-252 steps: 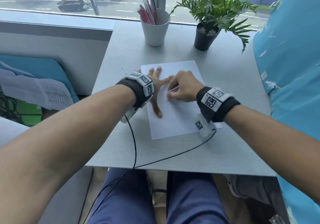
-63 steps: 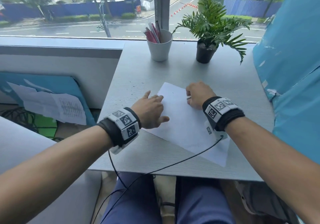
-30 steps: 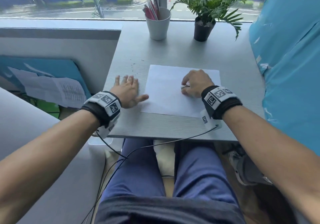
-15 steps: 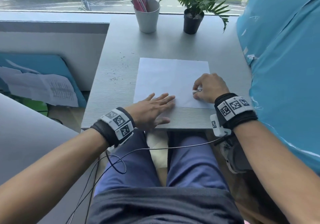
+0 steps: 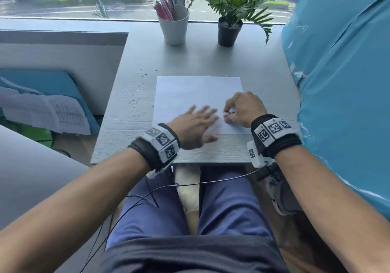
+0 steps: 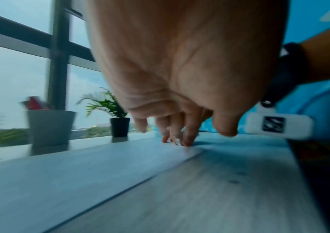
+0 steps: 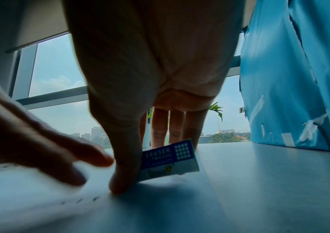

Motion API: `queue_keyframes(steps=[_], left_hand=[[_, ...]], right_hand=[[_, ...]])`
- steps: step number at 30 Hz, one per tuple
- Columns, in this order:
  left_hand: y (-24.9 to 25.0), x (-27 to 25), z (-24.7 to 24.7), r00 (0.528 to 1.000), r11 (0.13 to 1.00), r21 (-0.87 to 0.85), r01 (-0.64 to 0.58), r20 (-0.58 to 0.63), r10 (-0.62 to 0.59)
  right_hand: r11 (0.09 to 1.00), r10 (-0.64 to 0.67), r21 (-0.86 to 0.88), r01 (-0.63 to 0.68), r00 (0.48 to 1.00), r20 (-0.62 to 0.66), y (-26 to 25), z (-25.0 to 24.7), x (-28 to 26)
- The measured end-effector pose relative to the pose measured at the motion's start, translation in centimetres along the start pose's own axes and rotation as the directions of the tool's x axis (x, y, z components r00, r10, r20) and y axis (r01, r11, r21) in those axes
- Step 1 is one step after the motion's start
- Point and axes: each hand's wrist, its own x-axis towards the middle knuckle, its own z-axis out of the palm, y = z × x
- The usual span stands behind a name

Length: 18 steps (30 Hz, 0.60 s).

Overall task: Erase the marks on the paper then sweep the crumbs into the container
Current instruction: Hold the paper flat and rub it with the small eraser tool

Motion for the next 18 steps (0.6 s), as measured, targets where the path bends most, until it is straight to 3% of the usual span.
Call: queue_keyframes(steps=[2,4,6,9,11,13,15,18], left_hand=[[1.9,1.0,0.7,0.969,0.968,-0.011,-0.249,-0.004,0.249],[2.3,1.2,1.8,0.948,0.947,-0.054,-0.315,0.030,0.317],[1.0,0.9,2.6,0.971,0.973,-0.064,-0.220,0.080,0.225],[-2.6,0.1,2.3,0.991,0.997,-0.067,0.044,0.129,-0.035],[-5.2,-0.3,1.3,0.961,0.969,-0.045,0.241,0.148,-0.233],[-7.9,-0.1,0.0,0.912,0.916,-0.012,0.402,0.091,-0.399],[-10.2,0.6,-1.4,0.877,0.874,-0.069,0.480,0.004,-0.481],[-12.9,2.1,-2.9,0.876,0.860,-0.220,0.461,-0.041,-0.480]], right_hand=[[1.000,-0.022,-0.006,0.022,1.000,0.014,0.3,-0.2,0.1],[0.999,-0.044,-0.002,0.044,0.998,0.038,0.7,-0.6,0.2],[0.998,-0.059,0.017,0.058,0.997,0.047,1.0,-0.9,0.1],[0.998,-0.064,0.028,0.063,0.997,0.051,1.1,-1.1,0.1],[0.998,-0.055,0.026,0.054,0.997,0.052,1.0,-1.0,0.2],[0.998,-0.052,0.027,0.051,0.997,0.054,1.0,-0.9,0.2],[0.999,-0.041,0.028,0.039,0.997,0.061,0.8,-0.9,0.2],[1.000,-0.028,0.011,0.028,0.997,0.068,0.5,-1.1,0.2]])
